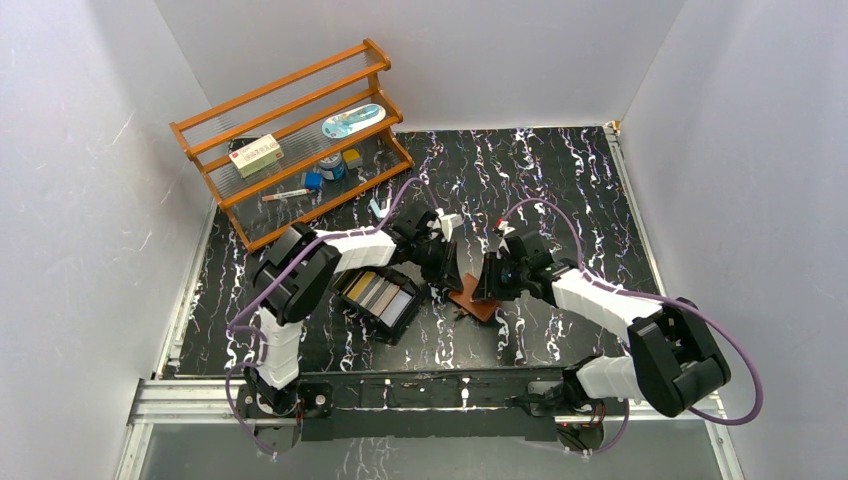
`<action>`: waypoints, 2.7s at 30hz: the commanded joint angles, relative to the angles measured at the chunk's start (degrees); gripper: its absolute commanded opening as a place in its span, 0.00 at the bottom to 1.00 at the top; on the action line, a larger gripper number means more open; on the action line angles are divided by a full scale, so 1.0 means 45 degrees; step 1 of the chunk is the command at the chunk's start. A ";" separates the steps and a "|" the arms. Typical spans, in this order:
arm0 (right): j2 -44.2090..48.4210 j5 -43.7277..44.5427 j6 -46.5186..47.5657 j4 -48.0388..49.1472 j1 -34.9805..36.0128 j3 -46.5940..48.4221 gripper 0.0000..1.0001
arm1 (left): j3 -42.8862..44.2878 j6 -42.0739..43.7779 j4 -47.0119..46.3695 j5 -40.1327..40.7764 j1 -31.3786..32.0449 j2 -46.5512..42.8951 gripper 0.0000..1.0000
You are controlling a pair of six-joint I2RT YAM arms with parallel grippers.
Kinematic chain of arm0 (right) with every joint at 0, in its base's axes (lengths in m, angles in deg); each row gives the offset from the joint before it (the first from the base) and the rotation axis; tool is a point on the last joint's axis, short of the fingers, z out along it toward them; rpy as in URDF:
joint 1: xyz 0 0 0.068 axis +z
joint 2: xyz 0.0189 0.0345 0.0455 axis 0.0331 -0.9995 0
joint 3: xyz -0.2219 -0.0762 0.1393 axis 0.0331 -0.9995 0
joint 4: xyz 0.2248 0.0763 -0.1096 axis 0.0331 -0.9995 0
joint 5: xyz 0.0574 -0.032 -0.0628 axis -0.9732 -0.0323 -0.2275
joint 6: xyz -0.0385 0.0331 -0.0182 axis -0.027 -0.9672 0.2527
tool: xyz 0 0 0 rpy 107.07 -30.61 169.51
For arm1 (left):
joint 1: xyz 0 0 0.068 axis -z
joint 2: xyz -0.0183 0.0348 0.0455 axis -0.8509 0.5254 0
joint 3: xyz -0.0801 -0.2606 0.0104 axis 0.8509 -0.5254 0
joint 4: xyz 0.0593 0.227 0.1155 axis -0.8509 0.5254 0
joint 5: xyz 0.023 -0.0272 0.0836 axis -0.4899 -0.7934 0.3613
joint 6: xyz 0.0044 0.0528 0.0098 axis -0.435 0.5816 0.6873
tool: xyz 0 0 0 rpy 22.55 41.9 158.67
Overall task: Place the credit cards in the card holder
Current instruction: Close the card holder at the center of the board.
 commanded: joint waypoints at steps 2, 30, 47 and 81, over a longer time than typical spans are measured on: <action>0.0386 -0.0387 0.0704 0.0709 0.0106 0.0048 0.37 | 0.0298 -0.1183 0.0626 -0.0933 0.0136 0.0706 0.08; 0.1056 0.0302 0.6482 0.0702 0.3521 0.0286 0.37 | 0.0869 -0.0598 0.1925 0.0306 0.0160 0.1463 0.07; 0.1855 0.3118 0.3500 0.1786 0.3792 -0.0151 0.00 | 0.1323 -0.0779 0.2110 0.1013 -0.0029 0.1147 0.11; 0.0480 0.1433 0.3032 0.3674 0.0233 -0.0731 0.00 | 0.2041 -0.0326 0.1794 0.0349 -0.0065 0.1666 0.16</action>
